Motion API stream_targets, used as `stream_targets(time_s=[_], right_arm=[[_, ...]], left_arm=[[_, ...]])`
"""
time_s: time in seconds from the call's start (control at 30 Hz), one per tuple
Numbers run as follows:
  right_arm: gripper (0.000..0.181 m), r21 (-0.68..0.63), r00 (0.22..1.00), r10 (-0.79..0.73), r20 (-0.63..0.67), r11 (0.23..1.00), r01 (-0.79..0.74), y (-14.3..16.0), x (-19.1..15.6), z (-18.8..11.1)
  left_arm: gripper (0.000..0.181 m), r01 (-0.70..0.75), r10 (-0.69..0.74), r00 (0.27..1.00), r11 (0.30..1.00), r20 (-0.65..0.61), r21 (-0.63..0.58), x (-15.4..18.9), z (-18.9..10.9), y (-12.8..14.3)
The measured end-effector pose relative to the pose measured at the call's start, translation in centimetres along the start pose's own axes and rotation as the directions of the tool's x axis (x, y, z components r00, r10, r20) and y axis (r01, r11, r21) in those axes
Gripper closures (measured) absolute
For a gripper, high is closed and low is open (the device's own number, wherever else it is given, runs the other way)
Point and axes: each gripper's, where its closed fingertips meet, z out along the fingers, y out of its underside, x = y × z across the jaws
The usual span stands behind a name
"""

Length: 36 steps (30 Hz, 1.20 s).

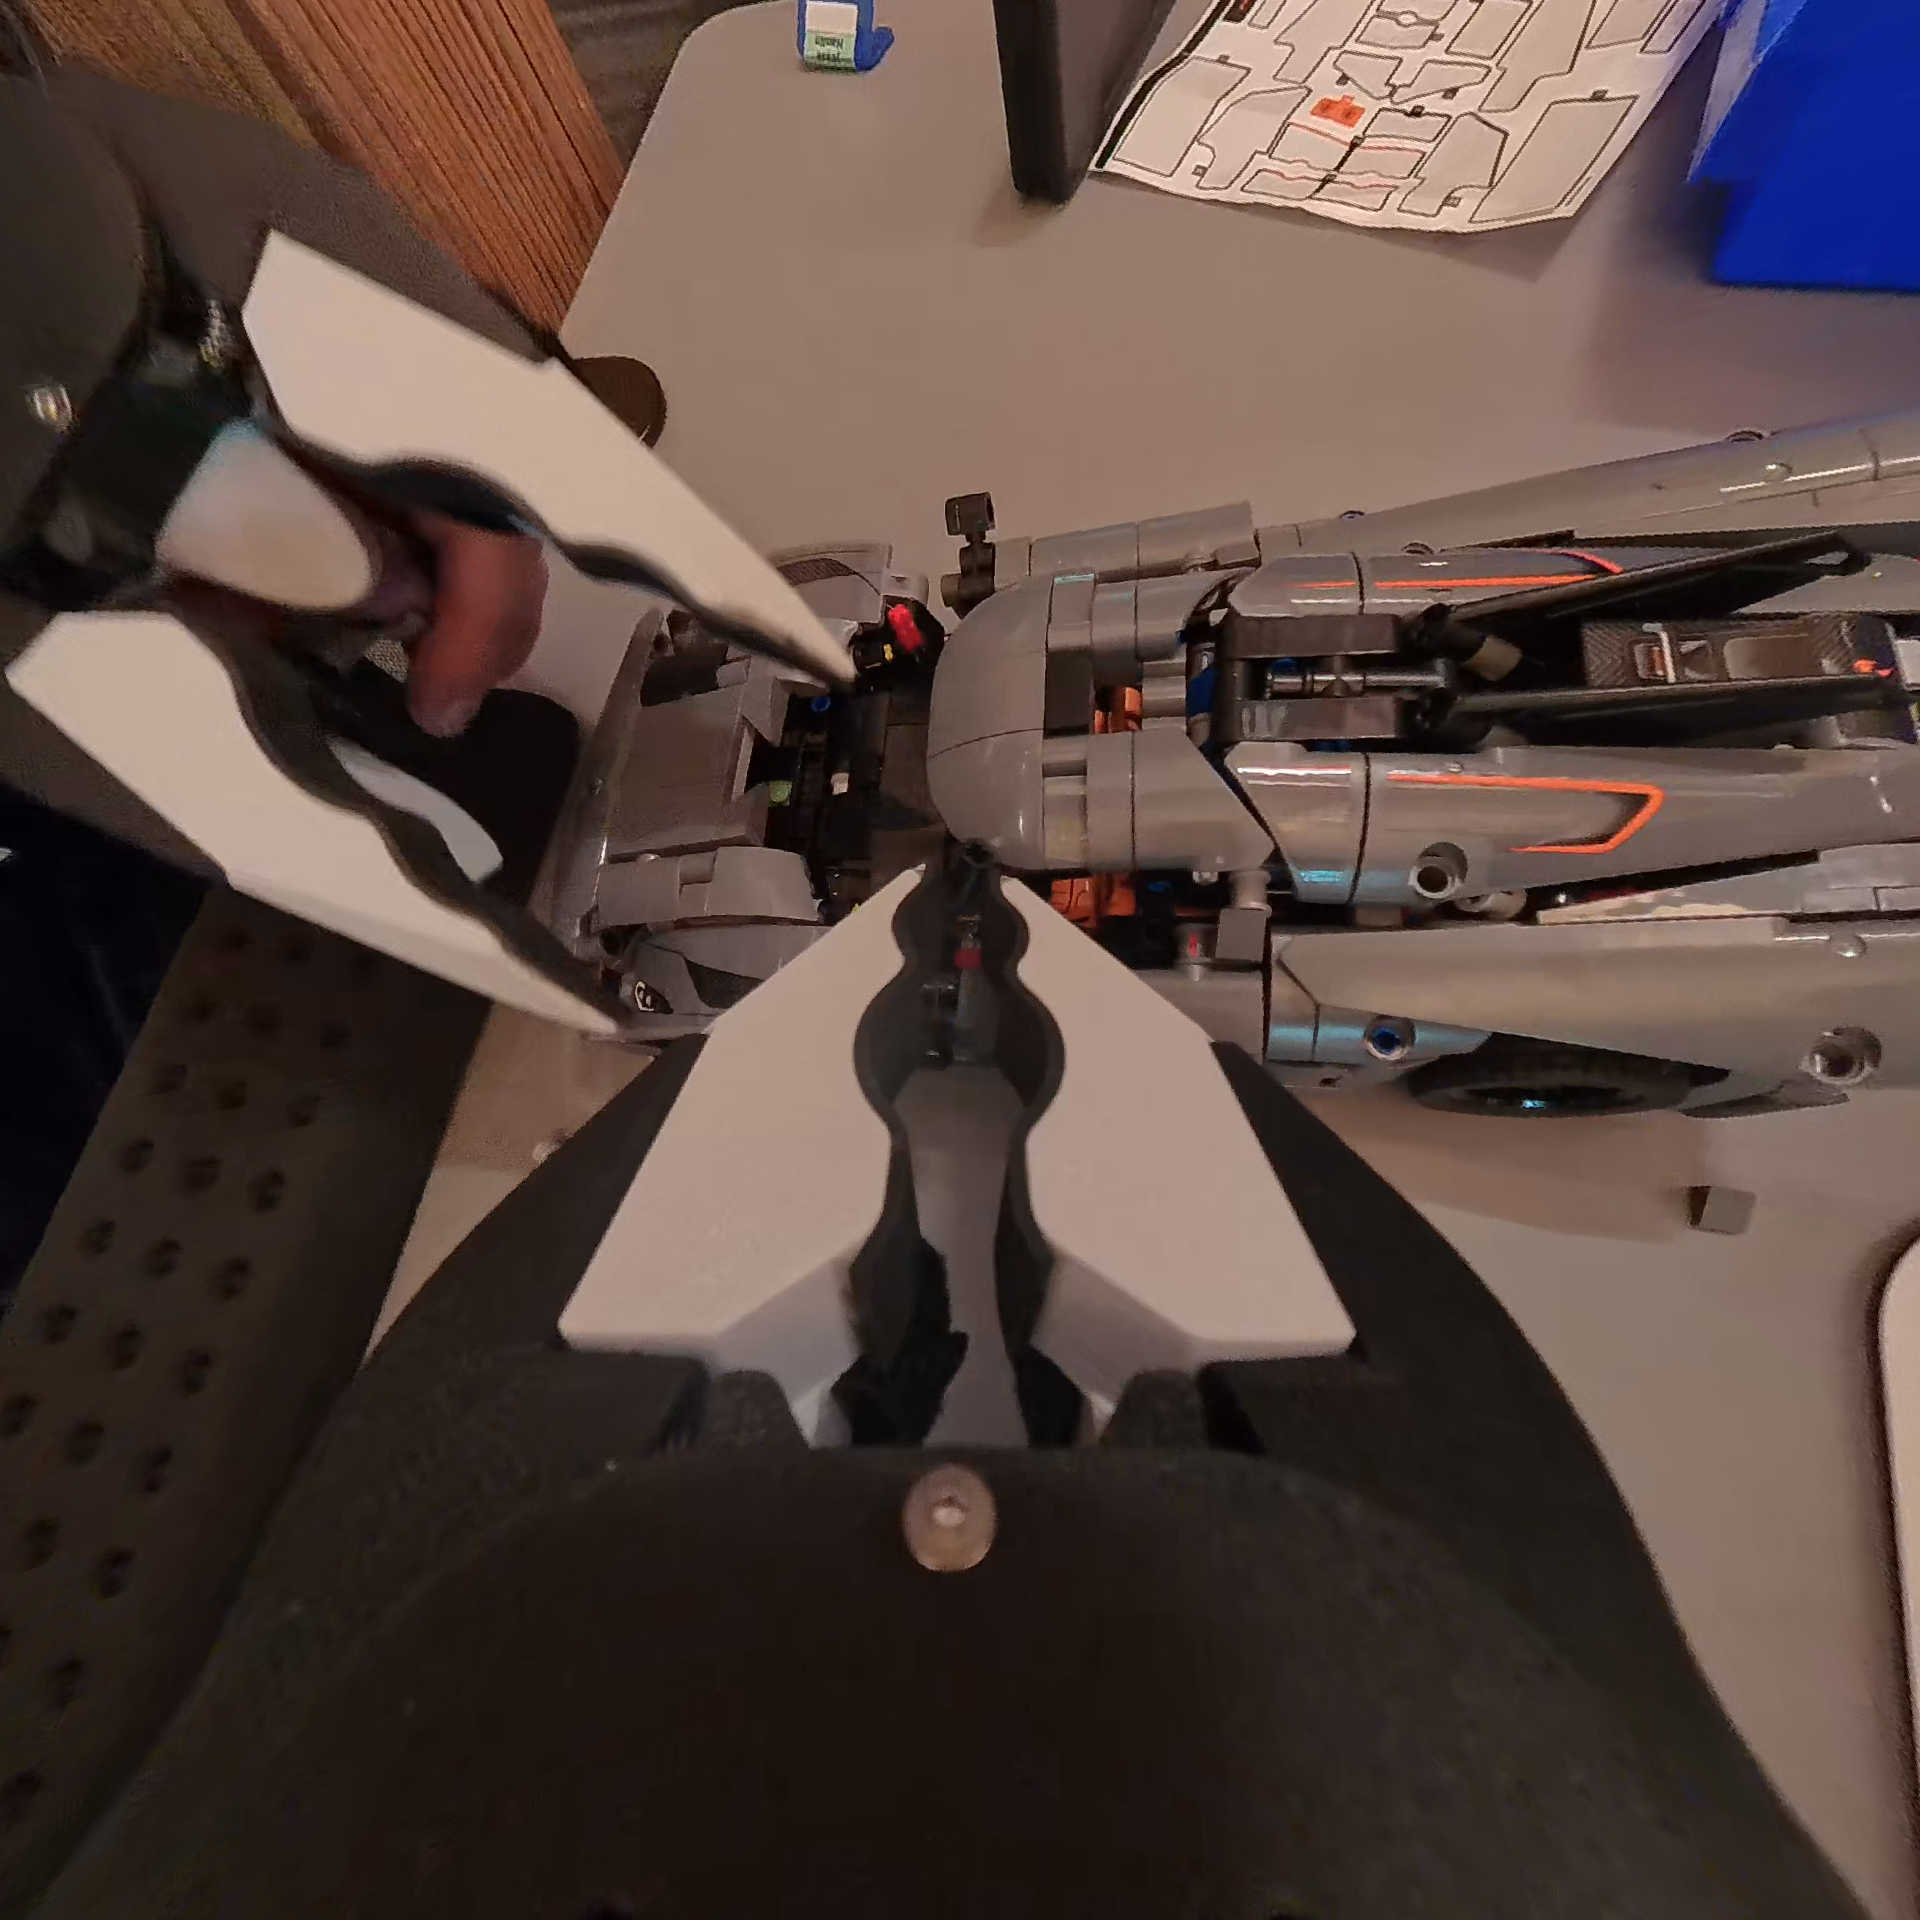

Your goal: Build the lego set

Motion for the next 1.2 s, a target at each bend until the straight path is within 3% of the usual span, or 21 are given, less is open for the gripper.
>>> stream_targets(time_s=[0.13,0.27,0.8,1.2], right_arm=[[0.176,-0.002,1.0,-0.007,0.008,1.0,0.007,-0.1,-0.4,0.1],[0.176,0.011,0.999,0.029,0.034,1.0,-0.029,-0.2,-0.7,0.2],[0.177,0.077,1.0,0.017,0.012,0.997,-0.018,-0.6,-1.7,0.2],[0.176,0.195,0.99,0.138,0.028,0.971,-0.141,-0.6,-1.7,0.1]], left_arm=[[0.105,-0.08,0.08,0.997,0.995,-0.007,-0.057,2.0,1.2,0.9],[0.104,-0.108,0.111,0.993,0.99,0.031,-0.085,1.9,1.4,1.5],[0.104,-0.104,0.108,0.993,0.992,0.055,-0.068,1.0,1.2,1.9],[0.104,-0.113,0.117,0.992,0.991,0.057,-0.066,1.1,1.2,1.9]])
